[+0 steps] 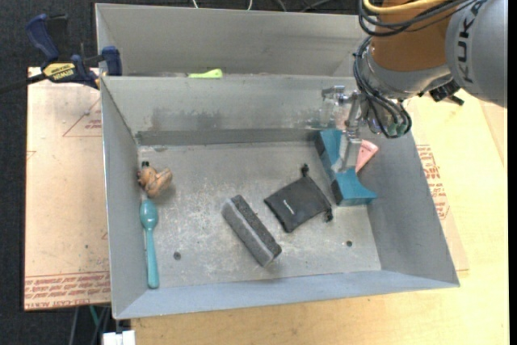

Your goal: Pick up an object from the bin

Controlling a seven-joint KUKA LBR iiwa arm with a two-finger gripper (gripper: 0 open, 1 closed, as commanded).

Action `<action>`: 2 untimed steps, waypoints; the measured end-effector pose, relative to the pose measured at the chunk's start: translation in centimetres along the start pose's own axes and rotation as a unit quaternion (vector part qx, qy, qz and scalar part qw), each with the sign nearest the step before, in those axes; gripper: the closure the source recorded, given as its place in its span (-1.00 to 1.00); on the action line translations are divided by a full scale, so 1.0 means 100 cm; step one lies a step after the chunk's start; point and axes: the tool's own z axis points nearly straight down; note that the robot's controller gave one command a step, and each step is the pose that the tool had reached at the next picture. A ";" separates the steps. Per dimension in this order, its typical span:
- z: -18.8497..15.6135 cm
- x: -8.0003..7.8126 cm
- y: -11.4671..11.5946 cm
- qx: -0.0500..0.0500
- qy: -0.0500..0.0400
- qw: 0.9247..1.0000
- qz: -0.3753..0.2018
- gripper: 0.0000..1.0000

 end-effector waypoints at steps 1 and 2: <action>-0.004 -0.002 0.000 0.000 -0.004 1.000 0.000 -1.00; 0.056 0.020 -0.027 0.001 -0.006 1.000 -0.011 -1.00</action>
Offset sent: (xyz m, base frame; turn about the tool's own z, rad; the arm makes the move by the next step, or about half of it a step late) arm -0.0325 -0.0416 -0.0872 -0.0311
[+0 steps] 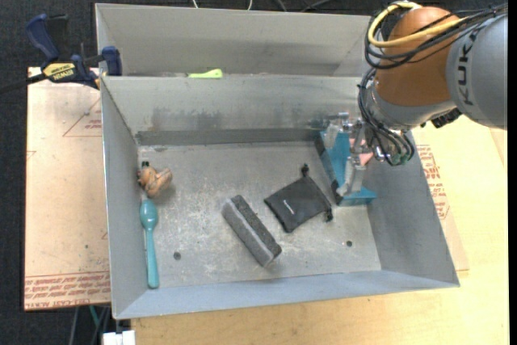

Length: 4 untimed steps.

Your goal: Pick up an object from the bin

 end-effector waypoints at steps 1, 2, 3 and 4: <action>0.024 0.066 -0.027 0.000 -0.002 0.999 -0.044 -1.00; 0.061 0.076 0.000 0.000 0.000 1.000 0.014 -1.00; 0.072 0.040 0.008 0.000 -0.002 1.000 -0.001 -1.00; 0.081 0.017 0.041 -0.003 -0.001 1.000 0.018 1.00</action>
Offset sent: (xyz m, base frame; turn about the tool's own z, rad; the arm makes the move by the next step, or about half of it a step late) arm -0.0599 0.0270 -0.0828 0.0953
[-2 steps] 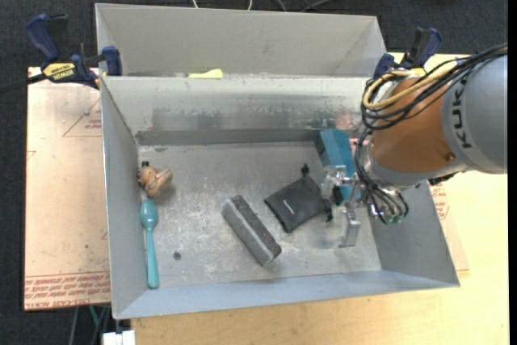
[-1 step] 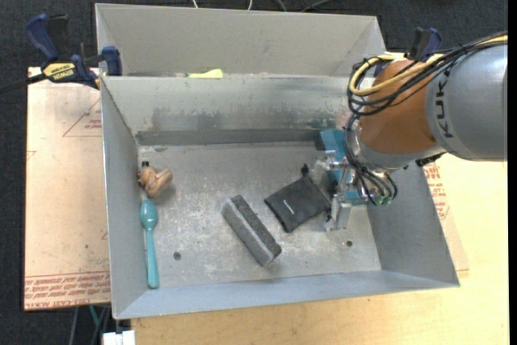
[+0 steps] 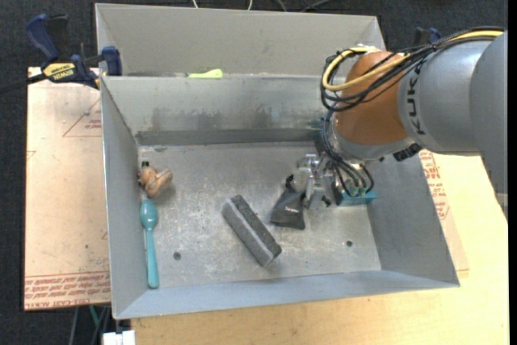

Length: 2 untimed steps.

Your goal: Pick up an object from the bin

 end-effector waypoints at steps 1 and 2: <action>0.000 0.000 0.000 0.000 0.000 1.000 0.000 1.00; -0.048 -0.009 -0.001 0.000 0.002 0.999 -0.037 1.00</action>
Offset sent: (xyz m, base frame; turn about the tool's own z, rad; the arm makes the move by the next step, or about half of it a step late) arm 0.0332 -0.0054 0.1685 -0.2487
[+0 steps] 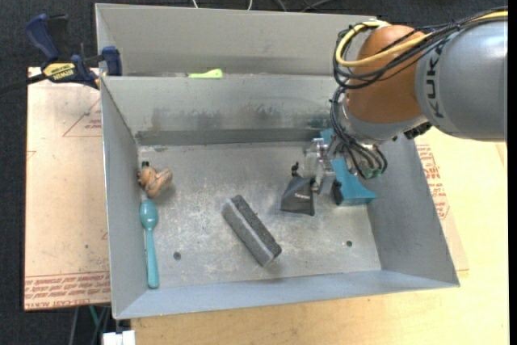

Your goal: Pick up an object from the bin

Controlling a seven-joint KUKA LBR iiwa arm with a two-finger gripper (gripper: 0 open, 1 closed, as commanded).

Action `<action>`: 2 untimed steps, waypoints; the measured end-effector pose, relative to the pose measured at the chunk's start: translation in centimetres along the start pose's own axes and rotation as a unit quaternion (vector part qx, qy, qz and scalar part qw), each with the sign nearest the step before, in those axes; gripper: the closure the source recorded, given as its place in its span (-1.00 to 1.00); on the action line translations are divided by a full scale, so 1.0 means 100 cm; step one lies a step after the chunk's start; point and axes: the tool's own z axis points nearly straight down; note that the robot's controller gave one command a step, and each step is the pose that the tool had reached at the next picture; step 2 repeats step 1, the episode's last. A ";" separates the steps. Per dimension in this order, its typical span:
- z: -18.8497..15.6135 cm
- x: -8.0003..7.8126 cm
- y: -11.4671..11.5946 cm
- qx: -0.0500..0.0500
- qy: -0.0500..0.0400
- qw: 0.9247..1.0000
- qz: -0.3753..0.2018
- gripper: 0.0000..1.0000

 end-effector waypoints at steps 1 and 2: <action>-0.074 0.003 0.002 0.000 0.001 1.000 -0.020 1.00; -0.074 0.003 0.002 0.000 0.001 1.000 -0.020 1.00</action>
Offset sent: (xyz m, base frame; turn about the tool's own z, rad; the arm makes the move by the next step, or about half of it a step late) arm 0.0218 -0.0135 -0.0498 -0.3166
